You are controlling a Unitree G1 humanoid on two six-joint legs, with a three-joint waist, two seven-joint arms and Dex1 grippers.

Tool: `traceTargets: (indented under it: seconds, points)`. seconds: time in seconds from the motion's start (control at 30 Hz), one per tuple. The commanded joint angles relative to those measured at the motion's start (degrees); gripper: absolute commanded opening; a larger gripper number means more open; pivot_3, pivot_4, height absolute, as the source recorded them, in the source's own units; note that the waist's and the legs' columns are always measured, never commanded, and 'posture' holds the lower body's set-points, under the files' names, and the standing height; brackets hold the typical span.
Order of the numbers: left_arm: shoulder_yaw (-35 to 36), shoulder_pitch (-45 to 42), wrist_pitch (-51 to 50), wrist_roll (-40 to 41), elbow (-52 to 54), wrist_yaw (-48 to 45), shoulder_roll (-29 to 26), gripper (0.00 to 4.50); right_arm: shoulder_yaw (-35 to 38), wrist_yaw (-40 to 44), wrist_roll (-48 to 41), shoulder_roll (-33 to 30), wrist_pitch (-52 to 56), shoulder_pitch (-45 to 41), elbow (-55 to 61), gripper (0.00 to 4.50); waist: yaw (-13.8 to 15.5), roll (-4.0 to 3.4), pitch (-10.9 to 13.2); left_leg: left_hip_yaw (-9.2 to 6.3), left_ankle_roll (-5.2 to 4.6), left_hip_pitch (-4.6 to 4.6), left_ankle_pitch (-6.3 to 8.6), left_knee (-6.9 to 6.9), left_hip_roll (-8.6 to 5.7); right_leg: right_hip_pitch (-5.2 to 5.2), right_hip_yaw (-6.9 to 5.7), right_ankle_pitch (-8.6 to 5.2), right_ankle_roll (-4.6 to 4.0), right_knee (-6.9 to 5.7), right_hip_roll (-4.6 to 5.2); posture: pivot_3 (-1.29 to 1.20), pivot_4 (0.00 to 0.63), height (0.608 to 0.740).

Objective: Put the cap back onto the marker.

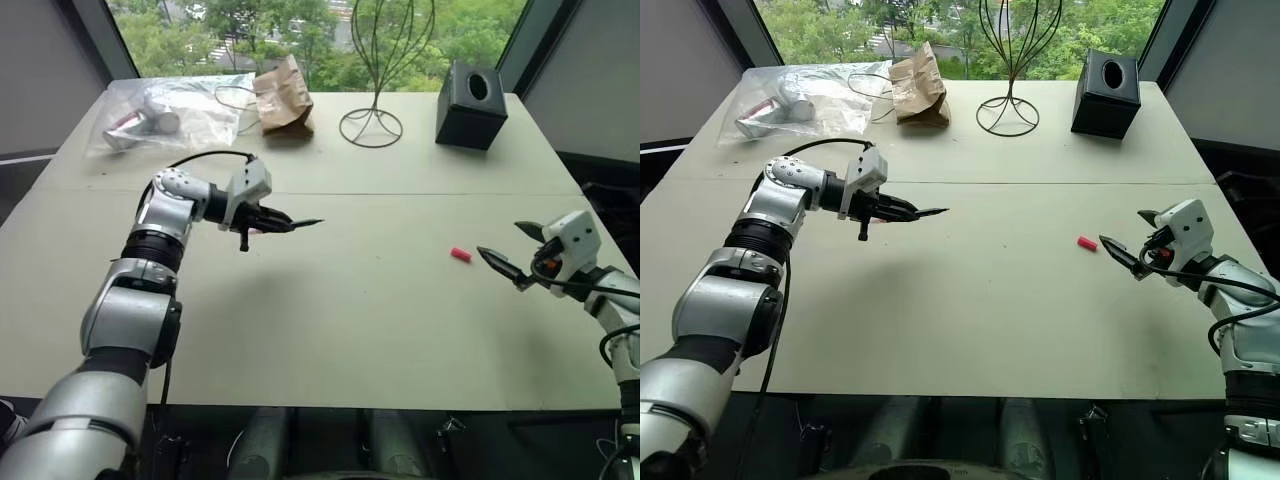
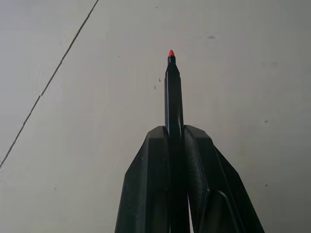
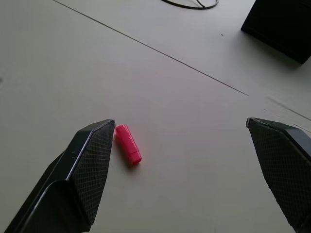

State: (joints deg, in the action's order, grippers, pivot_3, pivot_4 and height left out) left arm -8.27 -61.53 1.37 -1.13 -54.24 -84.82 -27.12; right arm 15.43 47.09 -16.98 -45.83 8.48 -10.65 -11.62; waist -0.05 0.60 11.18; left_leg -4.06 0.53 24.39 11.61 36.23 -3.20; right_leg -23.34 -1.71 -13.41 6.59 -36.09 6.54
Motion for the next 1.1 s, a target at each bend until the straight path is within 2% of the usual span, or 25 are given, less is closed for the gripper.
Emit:
traceTargets:
  seconds: [0.03, 0.2, 0.4, 0.97, 1.07, 1.1]
  points:
    - [-1.5, 1.9, -1.7, 0.8, 7.6, -4.2, -1.7, 0.06, -2.8, 2.9, 2.3, -0.1, -4.0, -0.9, -2.9, 4.5, -0.6, 0.0, 0.0, -0.01, 0.0, 0.0, 0.0, 0.0, 0.01, 0.0, 0.0, 0.0, 0.0, -0.01, 0.0, 0.0, 0.15, 0.74]
    - [-1.1, 5.0, -4.8, 2.8, 14.8, -2.3, -1.0, 0.06, -6.2, 5.1, 4.1, 2.9, -8.2, -6.2, -13.8, 4.5, -1.0, 0.0, 0.0, -0.02, 0.0, -0.03, 0.0, 0.03, 0.03, 0.01, 0.05, 0.01, -0.01, -0.03, 0.0, 0.0, 0.15, 0.74]
    - [-0.7, 5.1, -4.7, 3.2, 13.3, 2.0, 0.3, 0.06, -8.1, 8.3, 5.4, 5.0, -12.3, -12.7, -25.7, 4.5, -0.9, -0.01, 0.0, -0.17, 0.0, -0.13, -0.01, 0.04, 0.02, 0.09, 0.05, 0.01, -0.01, -0.05, 0.0, 0.0, 0.15, 0.74]
    - [-0.6, 6.4, -5.3, 4.7, 14.8, 5.2, 0.8, 0.06, -9.0, 9.0, 6.4, 7.8, -14.4, -15.3, -30.5, 4.5, -1.3, 0.01, 0.0, -0.23, 0.03, -0.49, -0.02, 0.0, 0.05, 0.35, 0.1, 0.03, -0.04, -0.08, -0.08, 0.0, 0.15, 0.74]
    - [-0.5, 6.5, -5.4, 4.8, 14.8, 5.5, 0.7, 0.0, -9.8, 9.3, 6.9, 8.4, -14.4, -15.5, -30.4, 3.63, -1.4, 0.01, 0.0, -0.23, 0.03, -0.59, -0.02, -0.01, 0.06, 0.44, 0.1, 0.03, -0.04, -0.07, -0.08, 0.0, 0.15, 0.74]
    - [-0.5, 6.6, -5.4, 4.8, 14.8, 5.6, 0.7, 0.0, -10.1, 9.3, 7.0, 8.7, -14.4, -15.6, -30.4, 3.14, -1.5, 0.02, 0.0, -0.23, 0.04, -0.65, -0.01, -0.01, 0.06, 0.51, 0.1, 0.03, -0.04, -0.06, -0.08, 0.0, 0.15, 0.74]
